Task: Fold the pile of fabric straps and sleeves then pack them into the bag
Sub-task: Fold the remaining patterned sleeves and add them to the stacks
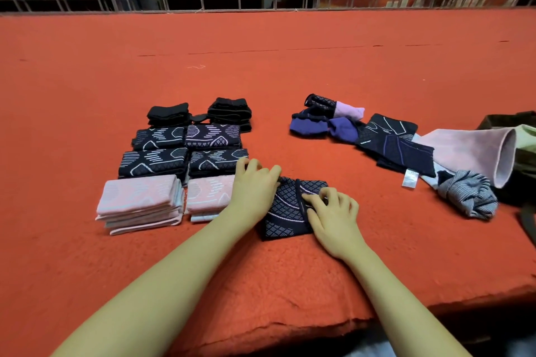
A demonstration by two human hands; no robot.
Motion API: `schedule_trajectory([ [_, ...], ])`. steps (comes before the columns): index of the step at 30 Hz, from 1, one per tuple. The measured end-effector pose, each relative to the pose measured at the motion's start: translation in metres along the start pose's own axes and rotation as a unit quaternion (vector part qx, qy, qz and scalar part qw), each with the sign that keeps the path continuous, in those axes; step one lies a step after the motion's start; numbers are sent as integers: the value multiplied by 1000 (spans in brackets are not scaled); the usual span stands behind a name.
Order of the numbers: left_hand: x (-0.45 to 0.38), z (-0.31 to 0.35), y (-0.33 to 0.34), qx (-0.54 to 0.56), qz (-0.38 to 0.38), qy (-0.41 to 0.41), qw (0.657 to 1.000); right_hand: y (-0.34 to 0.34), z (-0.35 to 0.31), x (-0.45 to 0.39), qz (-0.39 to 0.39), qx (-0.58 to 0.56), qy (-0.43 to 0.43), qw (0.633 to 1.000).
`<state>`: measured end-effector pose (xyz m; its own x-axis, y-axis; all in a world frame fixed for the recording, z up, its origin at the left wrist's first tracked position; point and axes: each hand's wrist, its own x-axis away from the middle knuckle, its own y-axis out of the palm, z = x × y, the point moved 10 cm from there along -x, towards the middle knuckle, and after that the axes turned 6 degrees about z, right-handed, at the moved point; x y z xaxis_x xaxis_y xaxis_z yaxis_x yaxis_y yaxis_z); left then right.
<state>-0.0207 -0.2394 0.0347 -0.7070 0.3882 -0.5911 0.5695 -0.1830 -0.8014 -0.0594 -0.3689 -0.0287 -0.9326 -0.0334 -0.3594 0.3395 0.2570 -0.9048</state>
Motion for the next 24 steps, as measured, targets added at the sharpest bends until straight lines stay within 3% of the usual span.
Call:
schedule_trajectory([
  [4, -10, 11, -21, 40, 96, -10, 995, 1, 1, 1, 14, -19, -2, 1000],
  [7, -21, 14, -31, 130, 133, -68, 980, -6, 2, 2, 39, -64, 5, 997],
  [11, -23, 19, -8, 318, 32, -235, 918, -21, 18, 5, 101, -221, 77, 967],
  [13, -14, 31, 18, 397, -54, -257, 880, -24, 26, 9, 120, -253, 95, 955],
  [15, 1, 43, 32, 440, -121, -228, 860, -26, 24, 10, 123, -232, 86, 961],
  [17, 13, 44, 37, 414, -141, -183, 881, -30, 19, 11, 132, -196, 73, 969],
  [20, 31, 42, 43, 273, -181, -123, 937, -35, 14, 13, 153, -186, 54, 969],
  [24, 43, 46, 58, 179, -265, -83, 944, -38, 11, 18, 157, -187, 42, 969],
])
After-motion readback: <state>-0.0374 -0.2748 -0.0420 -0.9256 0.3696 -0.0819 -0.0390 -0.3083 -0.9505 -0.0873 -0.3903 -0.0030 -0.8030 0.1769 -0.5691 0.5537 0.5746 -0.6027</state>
